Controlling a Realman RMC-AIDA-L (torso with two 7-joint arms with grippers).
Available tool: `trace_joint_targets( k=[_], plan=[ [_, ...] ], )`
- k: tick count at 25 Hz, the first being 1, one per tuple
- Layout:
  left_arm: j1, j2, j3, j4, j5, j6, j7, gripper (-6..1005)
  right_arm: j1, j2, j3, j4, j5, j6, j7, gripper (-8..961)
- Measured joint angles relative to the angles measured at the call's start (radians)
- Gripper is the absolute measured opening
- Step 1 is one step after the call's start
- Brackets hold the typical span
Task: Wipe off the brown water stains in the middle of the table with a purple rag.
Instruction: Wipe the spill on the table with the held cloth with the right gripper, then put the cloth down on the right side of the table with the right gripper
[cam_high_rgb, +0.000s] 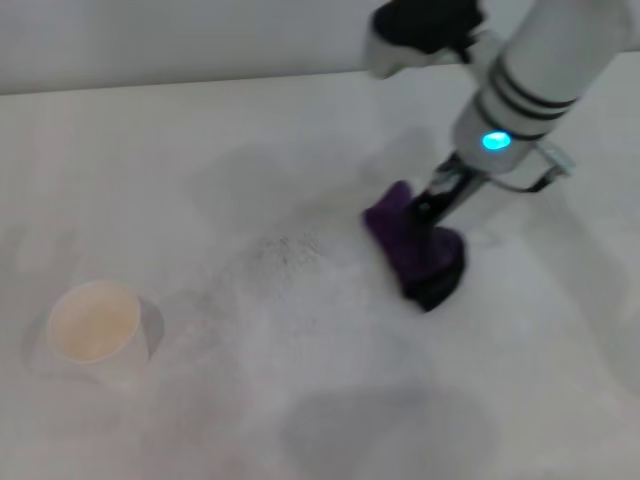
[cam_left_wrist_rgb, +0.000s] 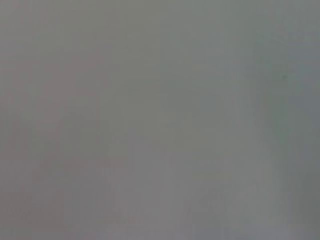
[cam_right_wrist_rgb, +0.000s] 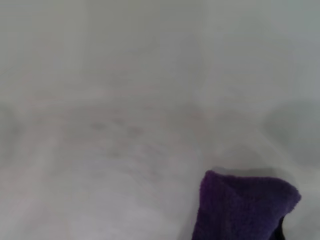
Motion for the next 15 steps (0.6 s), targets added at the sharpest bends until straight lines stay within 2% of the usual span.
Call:
trace_joint_targets(
  k=[7, 15],
  plan=[
    [-0.015, 0.001, -0.008, 0.002, -0.001, -0.014, -0.003, 877, -0.046, -0.006, 0.203, 0.007, -0.203, 0.063, -0.030, 83],
    [-0.035, 0.003, -0.009, 0.003, 0.003, -0.015, -0.004, 876, -0.084, -0.008, 0.300, 0.007, -0.254, 0.067, -0.081, 87]
  ],
)
